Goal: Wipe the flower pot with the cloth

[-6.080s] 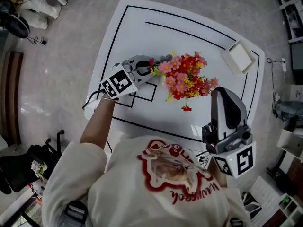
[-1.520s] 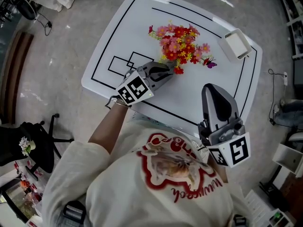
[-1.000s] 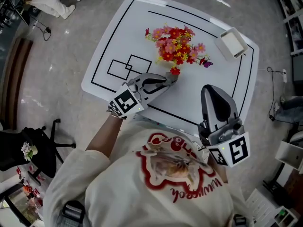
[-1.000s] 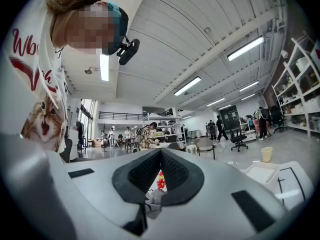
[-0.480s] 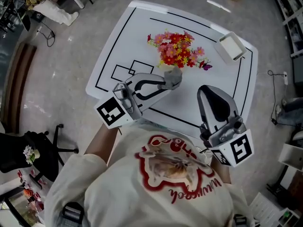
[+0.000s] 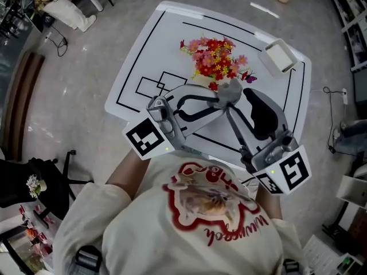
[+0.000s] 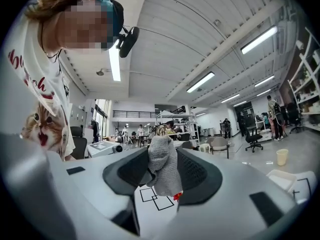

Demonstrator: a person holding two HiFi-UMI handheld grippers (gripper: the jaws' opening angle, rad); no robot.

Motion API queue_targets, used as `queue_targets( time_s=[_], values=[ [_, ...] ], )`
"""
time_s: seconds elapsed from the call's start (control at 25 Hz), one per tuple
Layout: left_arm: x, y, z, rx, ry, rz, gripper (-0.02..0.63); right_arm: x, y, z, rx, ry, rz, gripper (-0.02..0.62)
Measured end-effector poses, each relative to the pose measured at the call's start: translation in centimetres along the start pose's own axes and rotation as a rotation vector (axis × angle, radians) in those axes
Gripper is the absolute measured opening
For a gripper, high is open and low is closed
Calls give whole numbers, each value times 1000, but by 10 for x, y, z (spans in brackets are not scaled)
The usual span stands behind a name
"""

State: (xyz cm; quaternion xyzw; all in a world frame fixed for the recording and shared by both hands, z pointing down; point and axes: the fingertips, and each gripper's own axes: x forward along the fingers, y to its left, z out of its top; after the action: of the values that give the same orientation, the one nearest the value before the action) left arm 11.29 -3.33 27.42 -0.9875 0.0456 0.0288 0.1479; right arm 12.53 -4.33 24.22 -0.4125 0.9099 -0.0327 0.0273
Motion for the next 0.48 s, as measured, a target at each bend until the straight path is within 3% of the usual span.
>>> queue_targets(
  time_s=[0.32,0.48],
  values=[
    [12,-7,10,47,2,-48,34,-3,4,2,41,29,53,171],
    [19,-7,8,68,25,-56,34,-3,6,3,-27,40,36,95]
  ],
)
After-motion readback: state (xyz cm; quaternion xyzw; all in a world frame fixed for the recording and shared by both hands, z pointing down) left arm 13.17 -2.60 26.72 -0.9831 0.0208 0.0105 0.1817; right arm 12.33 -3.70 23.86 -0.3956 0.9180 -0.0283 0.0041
